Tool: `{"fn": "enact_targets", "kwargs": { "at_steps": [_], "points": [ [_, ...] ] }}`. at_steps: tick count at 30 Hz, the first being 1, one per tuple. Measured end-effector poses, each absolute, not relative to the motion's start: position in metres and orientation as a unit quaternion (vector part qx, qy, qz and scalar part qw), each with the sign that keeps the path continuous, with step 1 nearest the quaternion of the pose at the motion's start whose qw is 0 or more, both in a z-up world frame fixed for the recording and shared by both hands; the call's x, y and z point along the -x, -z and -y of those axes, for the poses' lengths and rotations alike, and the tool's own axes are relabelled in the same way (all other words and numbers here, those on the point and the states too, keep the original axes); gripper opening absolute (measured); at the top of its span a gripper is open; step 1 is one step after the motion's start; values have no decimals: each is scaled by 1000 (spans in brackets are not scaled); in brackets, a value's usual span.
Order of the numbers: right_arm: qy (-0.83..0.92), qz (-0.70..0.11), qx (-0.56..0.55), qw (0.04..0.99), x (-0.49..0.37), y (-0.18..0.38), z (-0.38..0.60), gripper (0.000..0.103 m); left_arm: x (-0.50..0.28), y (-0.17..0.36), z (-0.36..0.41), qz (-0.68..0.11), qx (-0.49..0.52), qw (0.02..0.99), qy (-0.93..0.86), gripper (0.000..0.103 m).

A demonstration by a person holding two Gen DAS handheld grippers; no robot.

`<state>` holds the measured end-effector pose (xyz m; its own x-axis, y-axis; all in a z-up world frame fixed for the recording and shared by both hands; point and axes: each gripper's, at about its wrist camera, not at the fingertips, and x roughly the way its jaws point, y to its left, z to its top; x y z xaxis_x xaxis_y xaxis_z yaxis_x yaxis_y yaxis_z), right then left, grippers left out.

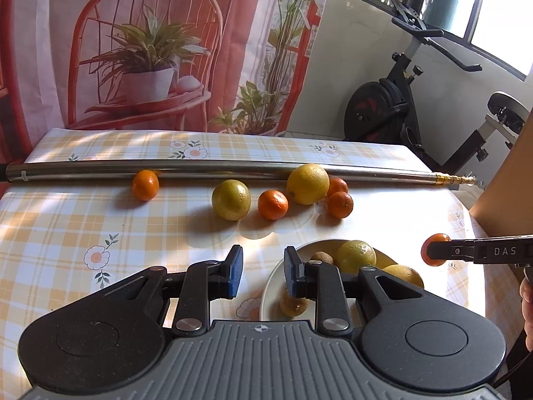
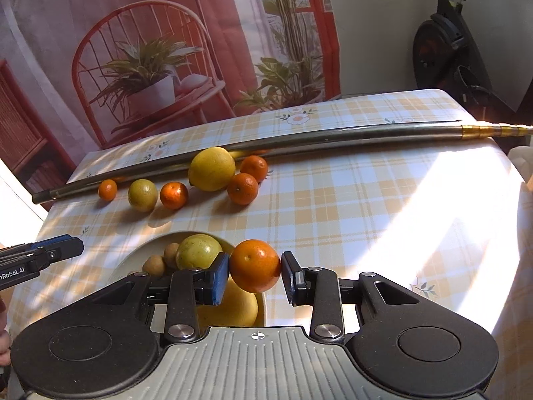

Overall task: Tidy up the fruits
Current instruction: 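Lower the tangerine onto the plate and open the right gripper, then move the left gripper to a second orange tangerine and close on it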

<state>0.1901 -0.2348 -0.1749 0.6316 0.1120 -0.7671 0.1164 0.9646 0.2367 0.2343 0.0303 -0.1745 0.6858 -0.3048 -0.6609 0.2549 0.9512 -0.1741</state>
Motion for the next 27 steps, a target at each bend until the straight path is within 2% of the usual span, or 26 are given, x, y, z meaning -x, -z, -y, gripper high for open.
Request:
{"fn": "enact_targets", "kwargs": {
  "at_steps": [14,27],
  "points": [
    [-59,-512,-123,848,-167,202,203,31,-220,174,-24,-362,17,918,161,28],
    [-59,-519,-88,848,-184,215,197,31,-218,174,-28,-364,27,918,158,28]
  ]
}}
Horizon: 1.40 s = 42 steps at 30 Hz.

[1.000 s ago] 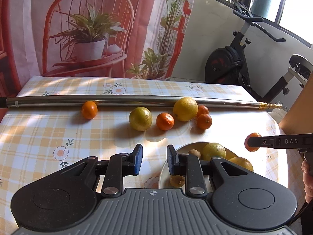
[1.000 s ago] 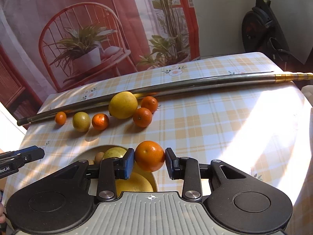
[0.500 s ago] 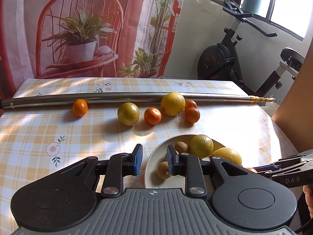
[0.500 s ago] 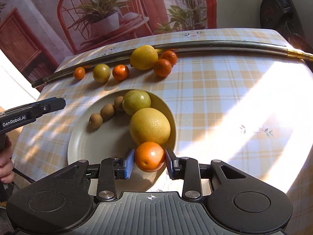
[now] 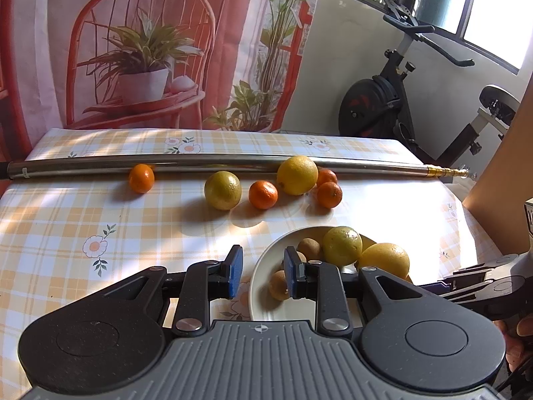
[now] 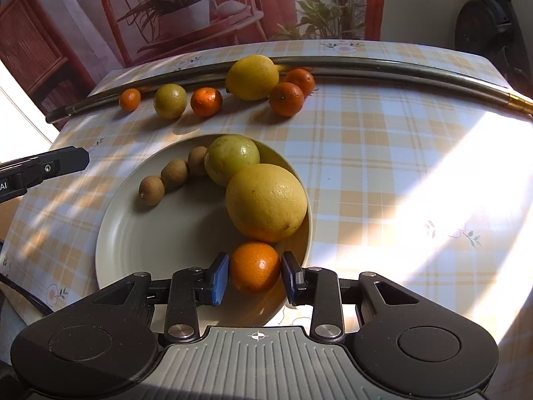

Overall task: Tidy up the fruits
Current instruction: 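Move the left gripper to a second orange tangerine and close on it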

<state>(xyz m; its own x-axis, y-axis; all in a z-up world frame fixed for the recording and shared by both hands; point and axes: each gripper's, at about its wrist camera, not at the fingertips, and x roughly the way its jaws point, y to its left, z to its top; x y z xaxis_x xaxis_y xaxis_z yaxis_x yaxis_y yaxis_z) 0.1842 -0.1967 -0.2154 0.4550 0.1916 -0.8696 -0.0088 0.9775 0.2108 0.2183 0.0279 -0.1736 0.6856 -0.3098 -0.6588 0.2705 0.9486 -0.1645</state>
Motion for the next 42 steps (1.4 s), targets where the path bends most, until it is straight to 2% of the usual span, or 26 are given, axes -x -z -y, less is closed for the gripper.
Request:
{"fn": "enact_targets", "kwargs": {
  "at_steps": [12,27,42],
  "points": [
    [-59,-517,-73,851,-183,208,196,32,-219,174,-28,-368,28,916,158,28],
    [-9,-430,-105,897,-190,157,244,30,-227,165,-36,-361,35,920,146,28],
    [2,-400,-125,908,-217,155,256,29,-257,140,-53,-345,22,932,108,28]
  ]
}}
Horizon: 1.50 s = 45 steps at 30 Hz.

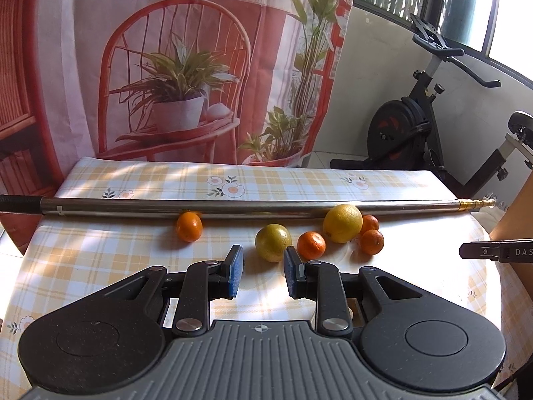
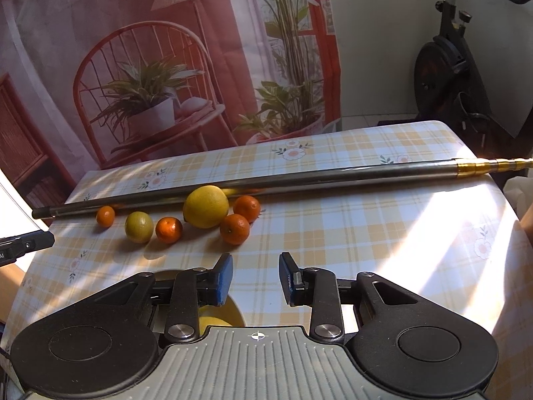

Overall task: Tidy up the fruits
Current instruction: 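Move the left gripper to a second orange tangerine and close on it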

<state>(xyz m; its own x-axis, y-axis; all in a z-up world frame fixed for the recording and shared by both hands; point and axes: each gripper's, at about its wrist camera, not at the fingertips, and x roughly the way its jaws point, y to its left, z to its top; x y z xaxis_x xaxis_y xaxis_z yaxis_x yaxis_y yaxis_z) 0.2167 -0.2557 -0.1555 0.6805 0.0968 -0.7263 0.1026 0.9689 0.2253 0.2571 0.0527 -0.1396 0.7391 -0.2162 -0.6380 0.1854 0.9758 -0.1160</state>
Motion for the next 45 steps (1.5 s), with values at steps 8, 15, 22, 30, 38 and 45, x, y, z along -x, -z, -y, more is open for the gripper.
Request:
{"fn": "enact_targets", "kwargs": {
  "at_steps": [8,15,22,30,38,45],
  "points": [
    [1,-399,-135,907,-231,166,259,29,-276,153,-29,-363,4,922,137,28],
    [10,-412,-145,899,-241,184,266,29,-304,174,5,-371,-4,909,188,28],
    [14,-416,-162,895,-247,195,274,29,-335,199,40,-371,-83,901,209,29],
    [21,-422,-170,890,-248,202,283,29,-360,216,45,-392,-87,890,217,52],
    [21,-425,-175,888,-250,205,284,29,-369,230,57,-409,-132,877,216,50],
    [24,-427,-177,886,-247,208,285,29,-364,232,61,-405,-161,875,209,39]
  ]
}}
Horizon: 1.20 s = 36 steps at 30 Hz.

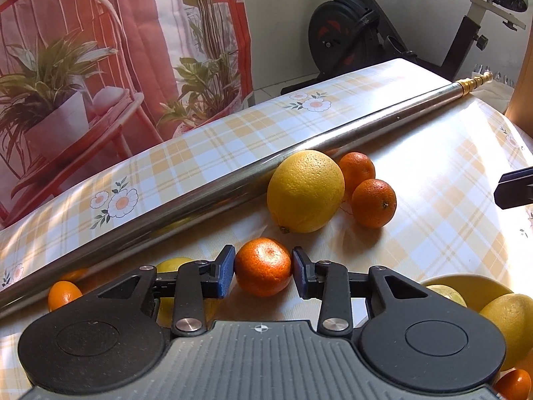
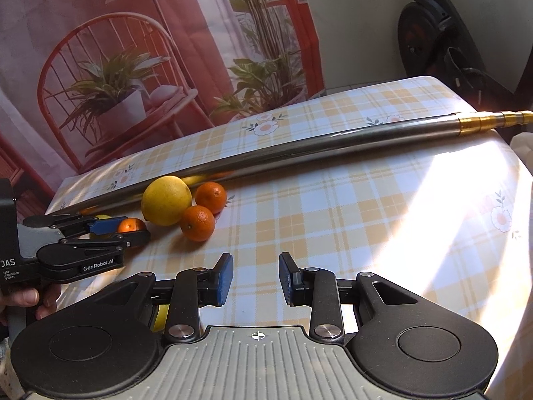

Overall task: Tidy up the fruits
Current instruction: 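Move the left gripper to a second orange tangerine and close on it, then grasp the yellow lemon with the right gripper while the left holds the tangerine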

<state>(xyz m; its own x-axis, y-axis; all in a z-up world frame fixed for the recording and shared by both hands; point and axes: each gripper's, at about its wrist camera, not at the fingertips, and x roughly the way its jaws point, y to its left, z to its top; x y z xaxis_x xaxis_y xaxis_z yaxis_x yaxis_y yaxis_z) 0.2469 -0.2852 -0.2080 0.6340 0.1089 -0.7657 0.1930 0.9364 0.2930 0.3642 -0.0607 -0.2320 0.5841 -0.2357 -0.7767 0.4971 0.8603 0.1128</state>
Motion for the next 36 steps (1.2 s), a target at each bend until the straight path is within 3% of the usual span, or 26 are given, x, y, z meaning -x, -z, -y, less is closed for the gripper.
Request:
{"fn": "enact_targets", "kwargs": {
  "at_steps": [13,23,28,32,36],
  "points": [
    [-2,-411,-95,907,-251,197,258,29,-315,190,18,-378,-62,902,200,39],
    [-75,-344,-24,936,-289,179,216,30,-290,171,-23,-341,4,929,144,39],
    [-104,-349,3,932,-316,189,195,36,-289,165,-36,-330,21,936,120,39],
    [-114,-366,36,923,-336,202,179,47,-287,167,-46,-333,35,937,100,39],
    [-115,-380,58,916,-352,214,168,48,-281,173,-55,-342,48,934,88,39]
  ]
}}
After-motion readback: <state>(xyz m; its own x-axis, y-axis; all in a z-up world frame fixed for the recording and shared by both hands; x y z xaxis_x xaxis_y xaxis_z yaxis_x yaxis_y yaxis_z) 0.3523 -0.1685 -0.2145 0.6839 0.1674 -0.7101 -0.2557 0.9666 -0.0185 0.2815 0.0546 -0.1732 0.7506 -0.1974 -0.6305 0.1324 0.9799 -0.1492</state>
